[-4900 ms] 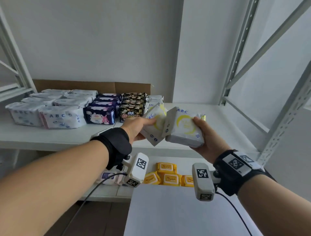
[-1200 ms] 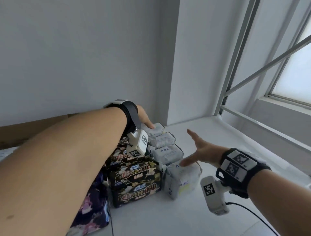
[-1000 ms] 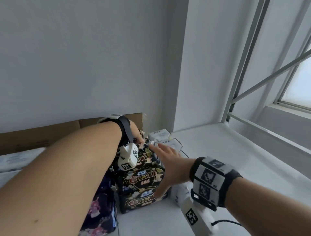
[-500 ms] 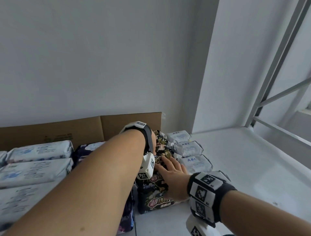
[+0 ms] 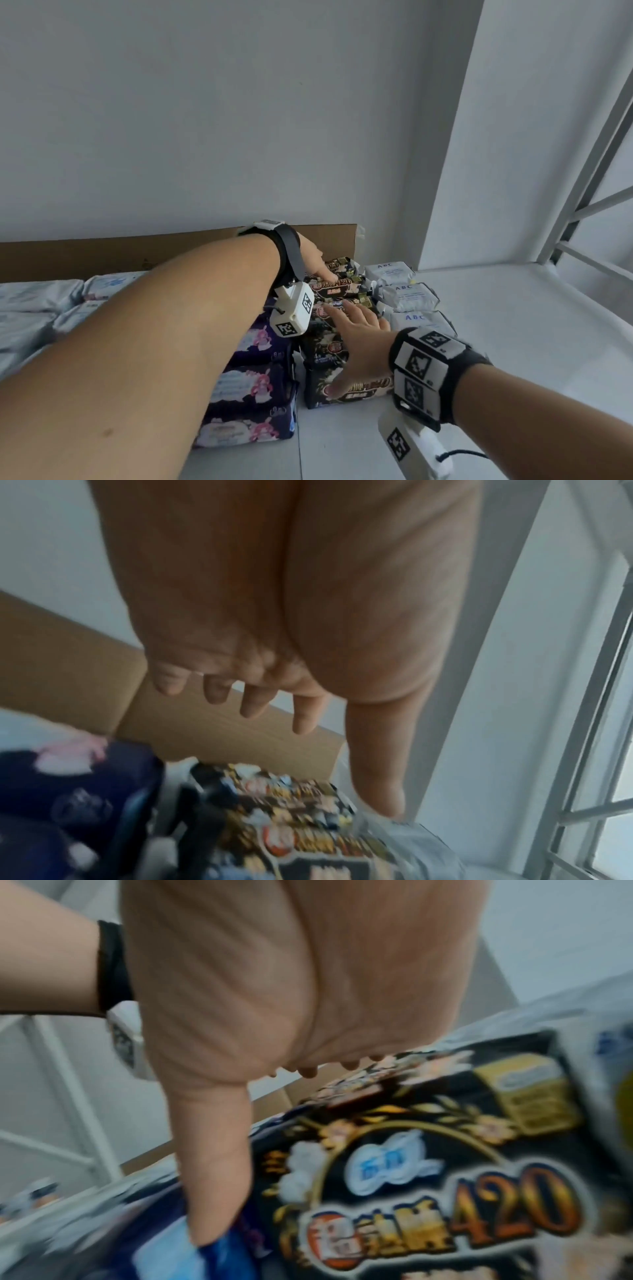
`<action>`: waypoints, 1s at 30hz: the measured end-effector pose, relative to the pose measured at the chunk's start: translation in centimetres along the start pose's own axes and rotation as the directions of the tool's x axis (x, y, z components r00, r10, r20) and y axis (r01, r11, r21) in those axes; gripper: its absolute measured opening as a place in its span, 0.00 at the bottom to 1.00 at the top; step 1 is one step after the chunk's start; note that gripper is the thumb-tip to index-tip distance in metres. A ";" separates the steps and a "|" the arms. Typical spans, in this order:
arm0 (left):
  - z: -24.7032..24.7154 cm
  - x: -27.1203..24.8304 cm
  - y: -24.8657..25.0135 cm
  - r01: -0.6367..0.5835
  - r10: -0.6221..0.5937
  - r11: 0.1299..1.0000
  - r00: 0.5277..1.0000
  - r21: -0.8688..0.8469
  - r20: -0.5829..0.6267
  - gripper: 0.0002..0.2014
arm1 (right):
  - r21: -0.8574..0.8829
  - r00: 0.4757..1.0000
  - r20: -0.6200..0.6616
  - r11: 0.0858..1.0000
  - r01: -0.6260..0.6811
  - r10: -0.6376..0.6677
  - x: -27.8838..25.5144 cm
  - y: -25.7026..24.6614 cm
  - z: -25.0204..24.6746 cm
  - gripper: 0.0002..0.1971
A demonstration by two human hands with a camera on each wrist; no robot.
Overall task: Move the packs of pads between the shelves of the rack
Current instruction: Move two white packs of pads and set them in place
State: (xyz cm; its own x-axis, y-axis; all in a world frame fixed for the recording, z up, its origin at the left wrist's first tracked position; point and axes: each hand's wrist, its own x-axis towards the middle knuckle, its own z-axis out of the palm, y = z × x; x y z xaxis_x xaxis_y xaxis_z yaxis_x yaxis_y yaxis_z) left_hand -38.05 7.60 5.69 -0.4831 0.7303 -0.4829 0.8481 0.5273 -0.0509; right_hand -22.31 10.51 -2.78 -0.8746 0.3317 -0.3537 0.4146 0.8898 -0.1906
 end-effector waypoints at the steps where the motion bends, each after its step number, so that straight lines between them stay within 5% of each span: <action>1: -0.2 -0.7 -0.9 0.025 -0.025 1.000 0.999 0.002 -0.034 0.41 | 0.003 0.999 0.018 0.999 0.051 -0.051 -0.3 -1.0 -0.1 0.65; 5: 0.3 -2.3 -5.5 0.102 -0.101 0.995 0.995 0.022 -0.017 0.41 | -0.051 0.966 0.075 0.967 0.251 -0.247 -0.7 -5.8 1.3 0.64; 10: 3.3 -1.0 -9.3 0.099 -0.108 0.988 0.992 0.122 0.065 0.39 | -0.144 0.943 -0.090 0.941 0.307 -0.321 0.5 -9.4 4.2 0.54; 23: 4.7 0.5 -11.0 -0.004 -0.049 0.975 0.972 0.223 0.230 0.33 | -0.238 0.987 -0.061 0.963 0.127 -0.146 3.8 -11.5 4.0 0.56; 30: 3.5 -2.7 -13.2 -0.019 0.018 1.000 0.995 0.011 0.094 0.39 | -0.186 0.996 0.028 0.978 0.090 -0.086 2.9 -12.6 2.2 0.62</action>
State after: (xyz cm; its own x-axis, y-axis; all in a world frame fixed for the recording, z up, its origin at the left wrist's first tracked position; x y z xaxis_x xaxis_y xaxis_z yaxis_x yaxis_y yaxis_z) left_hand -47.24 -2.84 4.64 -0.4448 0.6956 -0.5641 0.8596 0.5085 -0.0508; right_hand -29.49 -0.40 -3.38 -0.8996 0.2445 -0.3618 0.2799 0.9588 -0.0479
